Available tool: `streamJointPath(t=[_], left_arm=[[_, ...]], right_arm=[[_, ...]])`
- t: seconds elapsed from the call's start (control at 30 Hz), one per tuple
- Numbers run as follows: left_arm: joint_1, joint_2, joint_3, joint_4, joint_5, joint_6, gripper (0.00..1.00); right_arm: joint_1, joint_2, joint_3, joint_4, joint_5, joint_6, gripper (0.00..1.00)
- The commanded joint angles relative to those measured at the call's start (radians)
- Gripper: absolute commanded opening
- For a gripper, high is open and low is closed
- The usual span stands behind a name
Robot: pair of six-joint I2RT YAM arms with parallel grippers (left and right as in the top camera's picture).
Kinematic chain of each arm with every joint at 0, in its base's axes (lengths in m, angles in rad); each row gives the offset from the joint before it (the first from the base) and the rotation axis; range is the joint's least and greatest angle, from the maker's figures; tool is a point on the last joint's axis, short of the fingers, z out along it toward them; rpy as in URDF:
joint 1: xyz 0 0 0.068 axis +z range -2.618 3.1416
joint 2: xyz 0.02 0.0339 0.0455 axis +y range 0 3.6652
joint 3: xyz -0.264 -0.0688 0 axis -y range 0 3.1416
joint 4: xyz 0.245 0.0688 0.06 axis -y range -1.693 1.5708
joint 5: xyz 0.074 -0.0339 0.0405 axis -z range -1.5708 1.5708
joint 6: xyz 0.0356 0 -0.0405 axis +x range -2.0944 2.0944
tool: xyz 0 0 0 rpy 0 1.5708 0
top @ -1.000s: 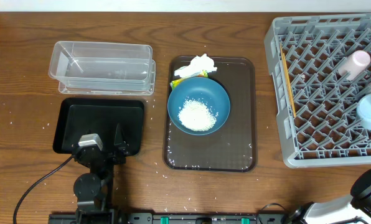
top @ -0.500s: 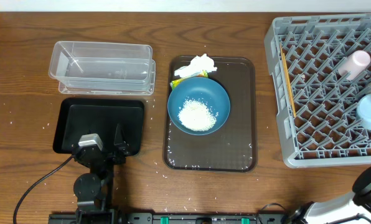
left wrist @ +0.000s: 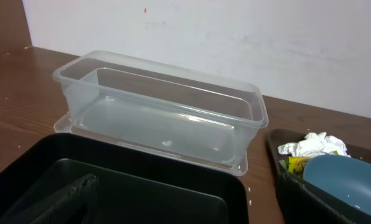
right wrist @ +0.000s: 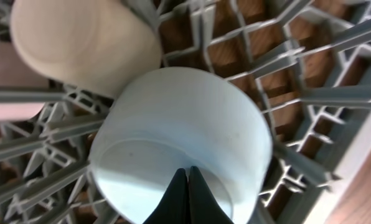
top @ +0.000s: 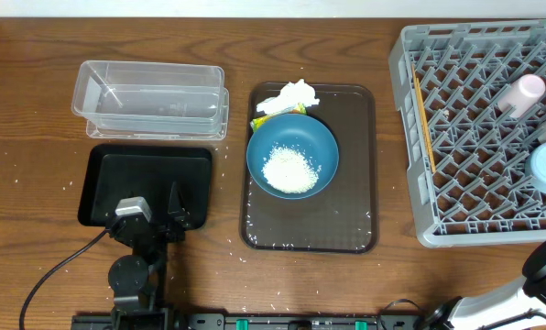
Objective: Sort waste into correct bins and load items into the dishwasher rack
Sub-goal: 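Lower the bowl upright into the rack and release it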
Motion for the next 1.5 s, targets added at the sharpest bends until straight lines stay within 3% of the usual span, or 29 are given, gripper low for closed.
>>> streamJointPath(t=[0.0, 0.83, 1.2, 1.27, 1.3, 1.37, 1.43, 1.47], left_arm=[[0.005, -0.003, -0.02, -0.034, -0.02, -0.011, 0.92], [0.005, -0.003, -0.02, -0.034, -0.02, -0.011, 0.92], [0.005, -0.003, -0.02, -0.034, -0.02, -0.011, 0.92], [0.005, -0.003, -0.02, -0.034, -0.02, -0.011, 0.92], [0.005, -0.003, -0.02, -0.034, -0.02, -0.011, 0.92], [0.005, -0.003, -0.02, -0.034, -0.02, -0.011, 0.92], [0.005, -0.003, -0.02, -0.034, -0.02, -0.011, 0.92], [0.005, -0.003, -0.02, -0.034, -0.02, -0.011, 0.92]], right_arm=[[-0.016, 0.003, 0.002, 0.004, 0.053, 0.002, 0.01], [-0.064, 0.003, 0.002, -0.085, 0.135, 0.007, 0.01], [-0.061, -0.13, 0.003, -0.089, -0.206, -0.008, 0.03], [-0.061, -0.175, 0.003, -0.071, -0.346, -0.051, 0.11], [-0.06, -0.196, 0.003, -0.06, -0.423, -0.08, 0.21], [-0.058, -0.228, 0.003, -0.04, -0.539, -0.096, 0.76], [-0.049, -0.245, 0.003, -0.031, -0.607, -0.094, 0.99], [-0.041, -0.249, 0.003, -0.03, -0.632, -0.094, 0.99]])
